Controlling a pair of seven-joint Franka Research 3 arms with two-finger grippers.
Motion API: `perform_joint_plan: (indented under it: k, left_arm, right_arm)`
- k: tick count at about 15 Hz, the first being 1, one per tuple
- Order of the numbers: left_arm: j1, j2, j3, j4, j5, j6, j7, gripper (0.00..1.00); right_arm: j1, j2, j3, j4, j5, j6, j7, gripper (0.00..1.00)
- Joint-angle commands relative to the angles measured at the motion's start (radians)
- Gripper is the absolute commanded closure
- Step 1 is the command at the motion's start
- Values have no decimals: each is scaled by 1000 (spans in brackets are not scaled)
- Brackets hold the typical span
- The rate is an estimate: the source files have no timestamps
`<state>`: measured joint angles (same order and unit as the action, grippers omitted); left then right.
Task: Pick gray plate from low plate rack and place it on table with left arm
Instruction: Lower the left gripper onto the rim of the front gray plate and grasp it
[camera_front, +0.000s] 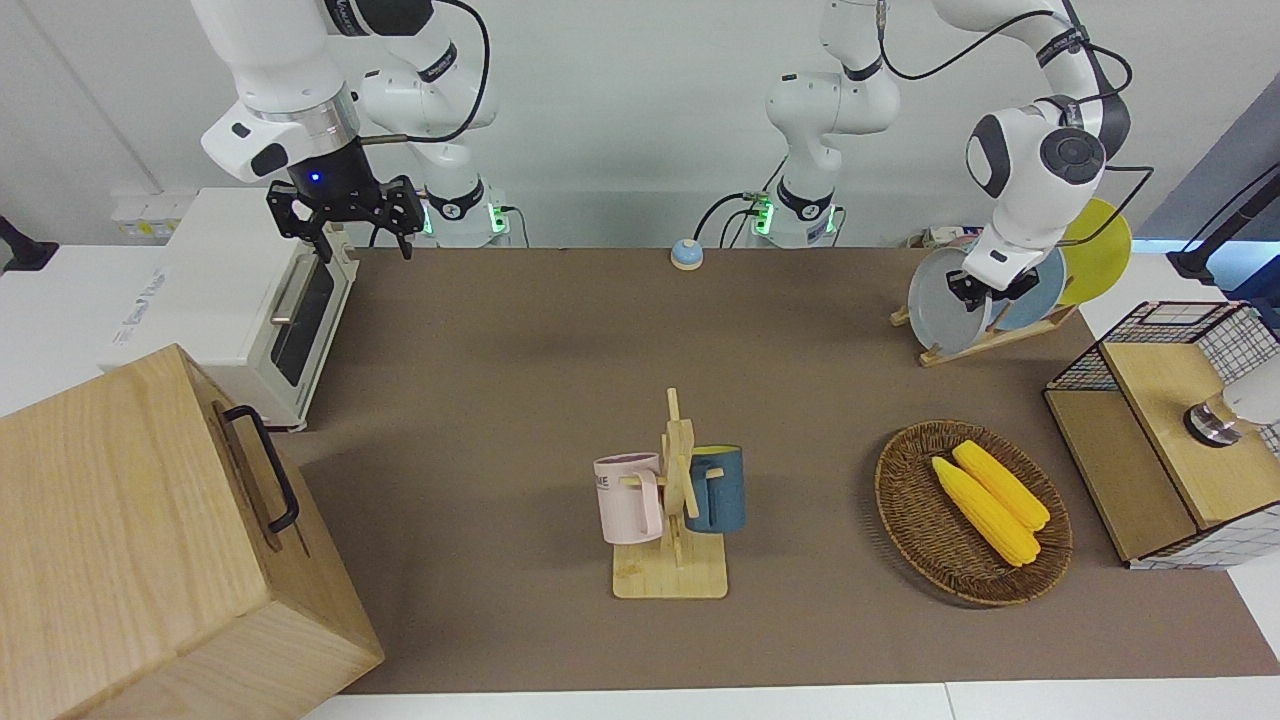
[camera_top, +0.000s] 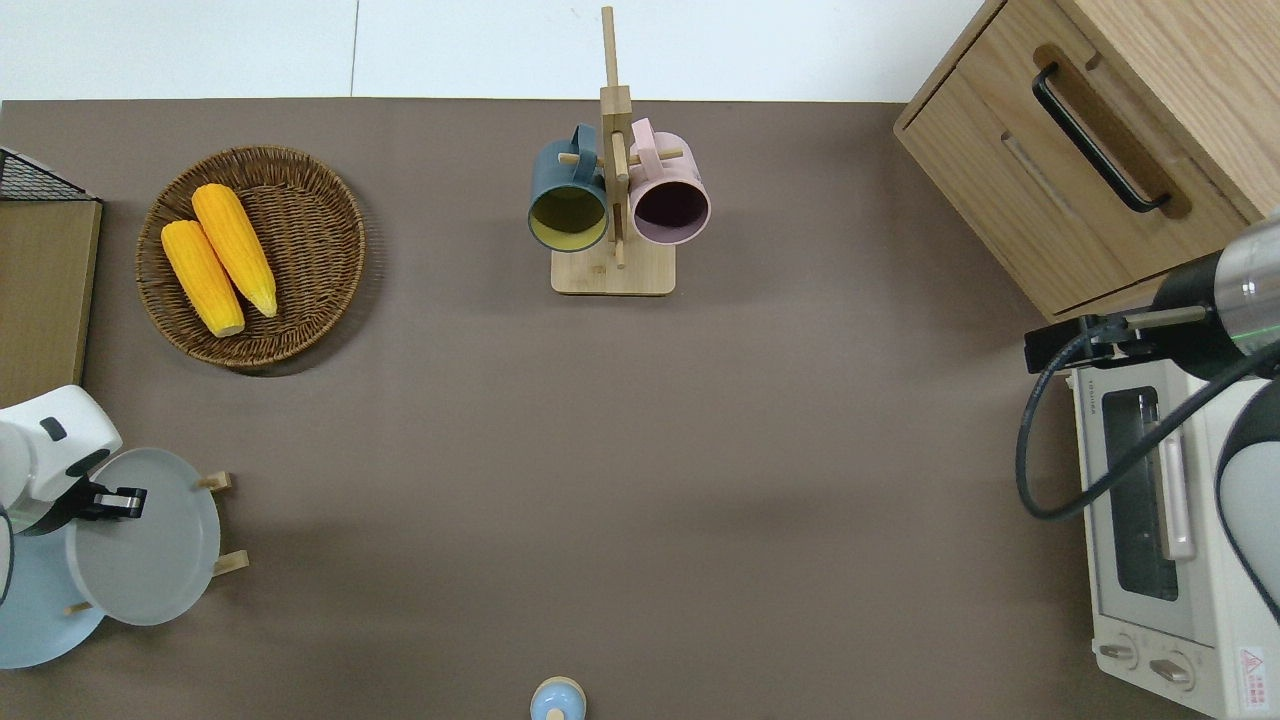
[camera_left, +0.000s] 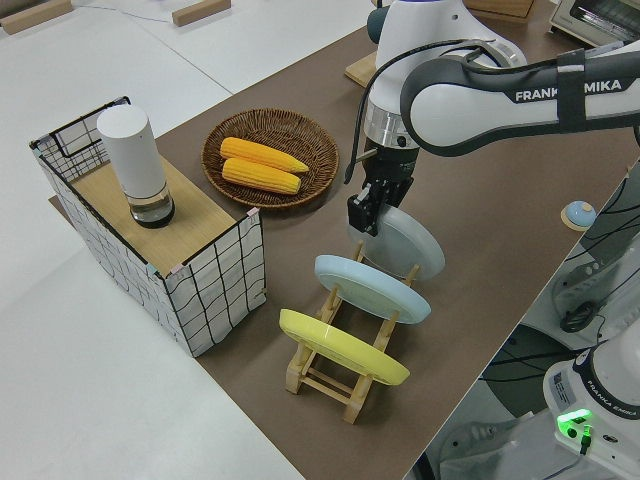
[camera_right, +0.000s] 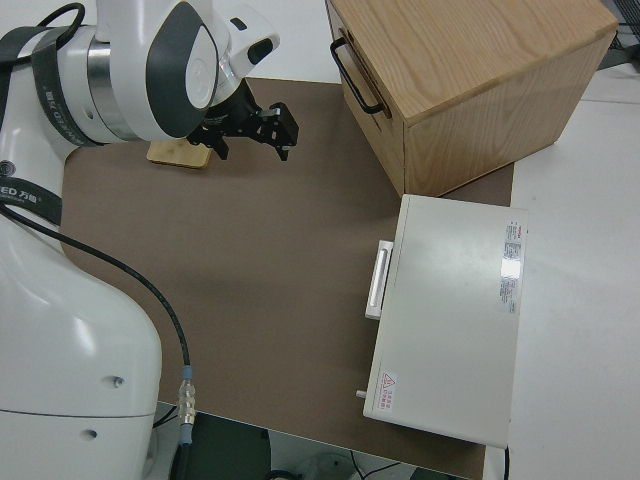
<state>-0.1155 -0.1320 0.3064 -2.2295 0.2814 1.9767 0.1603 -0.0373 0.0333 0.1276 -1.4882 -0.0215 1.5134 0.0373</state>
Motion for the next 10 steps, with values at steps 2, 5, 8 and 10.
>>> perform_joint_plan:
  k: [2, 5, 8, 10]
  left_arm:
    - [-3, -1, 13, 10, 19, -19, 13, 1000]
    - [-10, -1, 13, 48, 19, -76, 13, 1000]
    - [-12, -1, 11, 76, 19, -107, 13, 1000]
    - [-12, -1, 4, 103, 19, -145, 13, 1000]
  right_arm:
    - [-23, 10, 21, 20, -3, -16, 13, 17]
    - [-23, 10, 21, 20, -3, -16, 13, 17]
    - [-23, 10, 21, 22, -3, -16, 13, 17]
    - [-23, 10, 21, 22, -3, -16, 13, 17]
